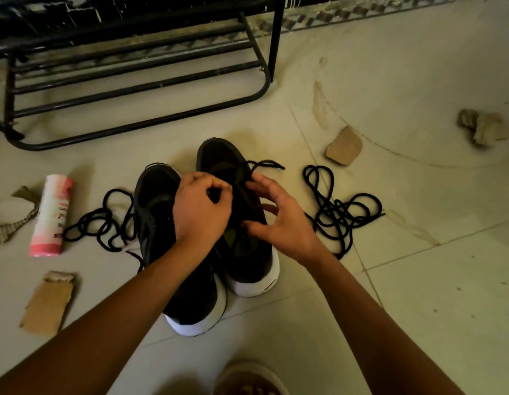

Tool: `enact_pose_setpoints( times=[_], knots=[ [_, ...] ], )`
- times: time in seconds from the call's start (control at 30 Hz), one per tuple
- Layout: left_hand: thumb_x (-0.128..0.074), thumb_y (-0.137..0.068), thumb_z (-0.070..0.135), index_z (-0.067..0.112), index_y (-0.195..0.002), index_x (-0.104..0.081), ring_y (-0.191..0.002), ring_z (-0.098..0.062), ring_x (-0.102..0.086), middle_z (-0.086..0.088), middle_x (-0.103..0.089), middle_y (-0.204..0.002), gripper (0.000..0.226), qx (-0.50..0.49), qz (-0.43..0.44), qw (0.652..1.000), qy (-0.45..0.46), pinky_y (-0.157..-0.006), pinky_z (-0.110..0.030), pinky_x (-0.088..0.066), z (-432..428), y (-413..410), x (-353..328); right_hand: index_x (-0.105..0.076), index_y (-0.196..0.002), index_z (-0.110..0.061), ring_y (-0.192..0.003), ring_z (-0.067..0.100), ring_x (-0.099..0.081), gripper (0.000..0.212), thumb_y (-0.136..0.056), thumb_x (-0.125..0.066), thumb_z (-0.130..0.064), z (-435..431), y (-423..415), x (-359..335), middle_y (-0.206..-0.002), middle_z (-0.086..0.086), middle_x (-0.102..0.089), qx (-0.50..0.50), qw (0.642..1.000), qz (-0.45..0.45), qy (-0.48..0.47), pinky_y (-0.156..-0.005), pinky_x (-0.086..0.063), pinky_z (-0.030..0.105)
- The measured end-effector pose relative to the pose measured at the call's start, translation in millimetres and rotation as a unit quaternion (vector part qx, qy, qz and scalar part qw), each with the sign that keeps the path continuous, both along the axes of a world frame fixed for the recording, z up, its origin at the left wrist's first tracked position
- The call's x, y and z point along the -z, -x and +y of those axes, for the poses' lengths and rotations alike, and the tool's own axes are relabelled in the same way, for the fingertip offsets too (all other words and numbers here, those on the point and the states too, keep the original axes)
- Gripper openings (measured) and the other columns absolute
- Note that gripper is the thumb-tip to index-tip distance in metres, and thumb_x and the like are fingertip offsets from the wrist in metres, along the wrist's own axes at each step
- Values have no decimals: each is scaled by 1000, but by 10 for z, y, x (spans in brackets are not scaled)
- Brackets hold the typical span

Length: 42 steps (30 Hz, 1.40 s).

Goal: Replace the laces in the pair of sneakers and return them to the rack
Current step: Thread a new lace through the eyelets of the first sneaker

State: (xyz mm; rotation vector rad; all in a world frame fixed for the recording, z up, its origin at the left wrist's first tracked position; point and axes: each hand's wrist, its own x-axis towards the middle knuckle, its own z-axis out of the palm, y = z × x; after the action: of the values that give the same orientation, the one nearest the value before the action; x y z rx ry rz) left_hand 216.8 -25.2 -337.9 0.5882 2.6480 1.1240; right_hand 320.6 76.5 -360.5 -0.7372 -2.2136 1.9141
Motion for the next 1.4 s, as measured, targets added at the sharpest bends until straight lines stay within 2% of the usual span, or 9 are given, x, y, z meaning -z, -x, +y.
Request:
enact_pose_setpoints(
  times=[0.27, 0.4, 0.5, 0.57, 0.73, 0.8, 1.07, 1.17, 1.4],
  knots=[
    [-44, -97, 12, 24, -87, -45, -80, 8, -59, 13, -65, -102, 16, -38, -18, 988, -150, -65, -4, -41, 37, -117, -59, -59, -122, -15, -114, 3, -52, 50, -76, -59, 4, -177, 33, 104, -123, -3, -58, 111, 992, -1, -67, -98, -44, 19],
    [-31, -102, 12, 24, -83, -41, -65, -5, -65, 4, -55, -73, 24, -83, -190, 937, -282, -70, -18, -54, 136, -12, -275, -61, -121, -14, -108, 0, -51, 49, -76, -56, 6, -198, 46, 80, -118, -7, -58, 118, 990, -5, -83, -91, -44, 13],
    [-31, -101, 10, 16, -81, -45, -42, -7, -52, -1, -44, -62, 26, -26, -408, 901, -148, -57, -24, -56, 74, 240, -458, -60, -121, -11, -104, -2, -51, 49, -76, -53, 8, -214, 41, 72, -115, -7, -57, 136, 987, -1, -85, -89, -44, 10],
    [-41, -97, 9, 11, -79, -50, -41, -9, -50, -3, -43, -58, 21, 123, -531, 838, 21, -50, -23, -53, -106, 416, -535, -60, -121, -10, -105, 0, -50, 49, -77, -51, 9, -237, 47, 68, -118, -2, -58, 152, 984, -1, -94, -95, -45, 17],
    [-50, -93, 15, 14, -88, -55, -44, -1, -54, 5, -53, -59, 7, 456, -661, 517, 297, -53, -22, -55, -424, 296, -595, -58, -124, -7, -108, 6, -51, 50, -78, -48, 10, -282, 70, 65, -121, 1, -55, 180, 976, -6, -123, -98, -47, 27],
    [-45, -97, 12, 14, -91, -55, -50, -4, -61, 4, -60, -66, 12, 478, -645, 486, 346, -56, -22, -57, -396, 191, -613, -58, -124, -8, -108, 6, -50, 50, -78, -49, 9, -272, 72, 71, -121, 0, -54, 175, 977, -10, -125, -98, -48, 28],
    [-56, -92, 23, 24, -82, -58, -63, -5, -59, 6, -64, -83, 10, 278, -81, 937, 196, -54, -18, -42, -1, 538, -634, -57, -126, -9, -106, -2, -45, 50, -79, -52, 7, -222, 45, 54, -124, -1, -52, 142, 982, -18, -124, -96, -42, 11],
    [-62, -86, 38, 26, -96, -64, -84, -10, -52, 3, -55, -102, 16, 280, 111, 922, 243, -68, -23, -39, 55, 405, -490, -57, -126, -9, -106, -1, -45, 50, -78, -53, 7, -217, 49, 63, -124, 0, -52, 138, 983, -22, -121, -92, -39, 5],
    [-61, -78, 53, 19, -117, -61, -116, -25, -40, -6, -41, -125, 52, 237, 150, 891, 357, -91, -38, -43, 235, 147, -291, -56, -126, -8, -107, -1, -45, 52, -77, -51, 8, -210, 56, 74, -125, 2, -51, 132, 983, -25, -125, -90, -35, 0]
  ],
)
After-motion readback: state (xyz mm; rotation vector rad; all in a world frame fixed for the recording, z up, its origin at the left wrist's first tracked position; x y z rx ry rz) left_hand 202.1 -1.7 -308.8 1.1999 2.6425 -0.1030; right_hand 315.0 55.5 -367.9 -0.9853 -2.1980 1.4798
